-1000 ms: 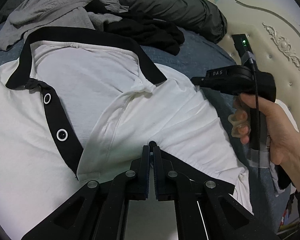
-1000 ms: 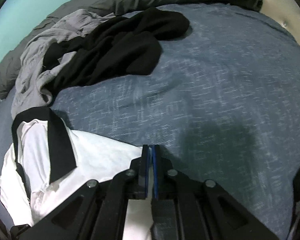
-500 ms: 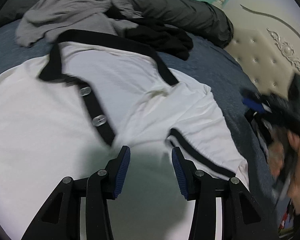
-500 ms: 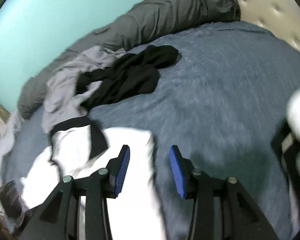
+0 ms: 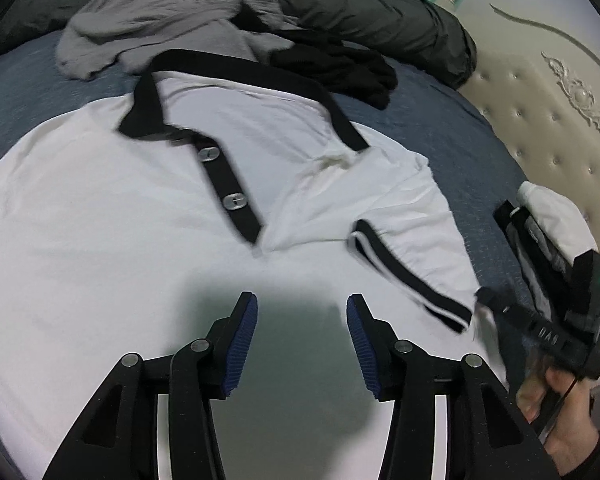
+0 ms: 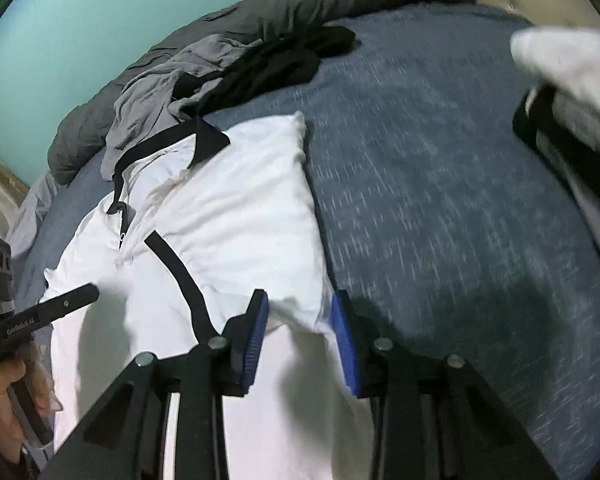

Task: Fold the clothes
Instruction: 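Move both open tools over the shirt toward the other sleeve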

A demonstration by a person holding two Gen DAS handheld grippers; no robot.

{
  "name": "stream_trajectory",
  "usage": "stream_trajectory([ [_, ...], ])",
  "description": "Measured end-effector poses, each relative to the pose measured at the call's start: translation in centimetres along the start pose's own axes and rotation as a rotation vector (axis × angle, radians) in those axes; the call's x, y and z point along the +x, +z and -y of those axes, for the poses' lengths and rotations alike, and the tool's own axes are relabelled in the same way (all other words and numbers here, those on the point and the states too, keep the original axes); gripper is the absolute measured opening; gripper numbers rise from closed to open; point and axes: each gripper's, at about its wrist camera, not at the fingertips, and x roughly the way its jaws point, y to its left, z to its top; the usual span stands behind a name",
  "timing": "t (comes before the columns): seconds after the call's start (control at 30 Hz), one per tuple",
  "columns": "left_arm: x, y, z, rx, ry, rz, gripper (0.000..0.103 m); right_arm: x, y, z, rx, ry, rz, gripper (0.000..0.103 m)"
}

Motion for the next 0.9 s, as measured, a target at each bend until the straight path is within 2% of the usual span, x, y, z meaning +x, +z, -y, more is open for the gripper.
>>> stream_trajectory([
  [0.07,0.8,0.5,1.0,0.008,-0.01,-0.003,0.051,0.4,-0.4,0.1,-0.003,-0.01,-0.009,0.031],
  [0.1,1.2,0.8,1.6,0.011,-0.015,-0.004,0.051,0.4,-0.7,0.0,-0.013,-0.02,-0.011,0.023],
  [0.13,1.5,0.9,2.1,0.014,-0.022,-0.003,0.051,0.4,-0.9,-0.1,-0.024,-0.029,-0.013,0.022],
  [0.3,2.4,0.8,5.0,0.043,-0.065,0.002,0.051,0.2,-1.5,-0.3,-0.058,-0.064,-0.018,0.02],
  [0.4,3.4,0.2,7.1,0.078,-0.071,-0.011,0.052,-0.8,-1.1,-0.1,-0.044,-0.066,0.012,0.02],
  [0.57,5.2,-1.0,9.4,0.138,-0.032,-0.044,0.052,-0.9,-1.1,-0.5,-0.062,-0.082,-0.002,0.02],
  [0.77,5.8,-2.1,10.7,0.229,0.034,-0.053,0.052,-2.4,-1.6,0.3,-0.002,-0.081,0.023,0.02],
  [0.9,2.9,-2.4,8.6,0.2,0.039,0.0,0.052,-4.2,-2.4,0.6,0.039,-0.064,0.058,0.02],
])
